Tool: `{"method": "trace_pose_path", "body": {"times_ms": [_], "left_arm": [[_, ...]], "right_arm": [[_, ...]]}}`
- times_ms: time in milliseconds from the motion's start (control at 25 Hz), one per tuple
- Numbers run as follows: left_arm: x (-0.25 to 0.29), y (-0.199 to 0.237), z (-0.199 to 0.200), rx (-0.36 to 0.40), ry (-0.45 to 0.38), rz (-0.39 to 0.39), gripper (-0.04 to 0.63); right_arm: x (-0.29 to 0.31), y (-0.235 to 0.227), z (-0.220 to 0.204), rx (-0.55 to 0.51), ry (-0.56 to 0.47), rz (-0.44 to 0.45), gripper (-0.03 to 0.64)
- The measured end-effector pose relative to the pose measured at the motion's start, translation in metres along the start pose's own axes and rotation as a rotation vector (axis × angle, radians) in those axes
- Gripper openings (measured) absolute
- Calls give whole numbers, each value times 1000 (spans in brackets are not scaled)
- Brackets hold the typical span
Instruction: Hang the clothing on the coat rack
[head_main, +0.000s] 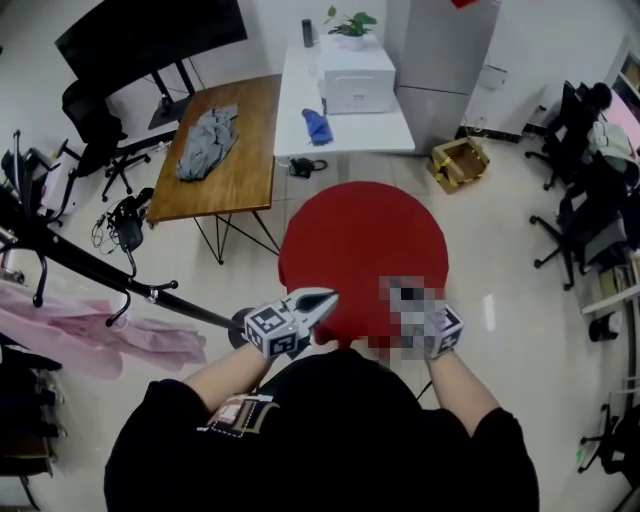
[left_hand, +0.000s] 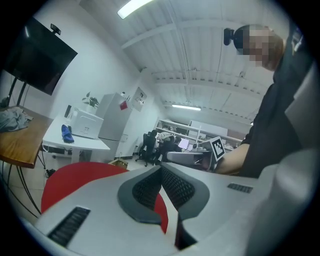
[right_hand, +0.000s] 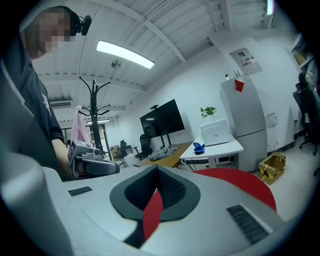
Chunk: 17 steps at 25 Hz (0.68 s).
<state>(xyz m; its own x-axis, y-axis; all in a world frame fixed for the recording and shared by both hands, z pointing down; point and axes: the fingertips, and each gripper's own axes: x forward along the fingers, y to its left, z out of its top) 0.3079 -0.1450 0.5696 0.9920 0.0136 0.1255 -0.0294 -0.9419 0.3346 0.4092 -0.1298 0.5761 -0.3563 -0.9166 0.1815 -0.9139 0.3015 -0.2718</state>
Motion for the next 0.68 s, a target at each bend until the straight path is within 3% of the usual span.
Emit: {"method": "trace_pose_path", "body": {"times_ms": [240, 680], "left_arm": [[-1, -1, -4, -22, -9, 5, 2], [0, -9, -17, -18, 5, -24, 2]], "right_arm": [[-4, -3, 7, -18, -3, -30, 2], [-6, 2, 1, -24, 18, -6, 2]]}}
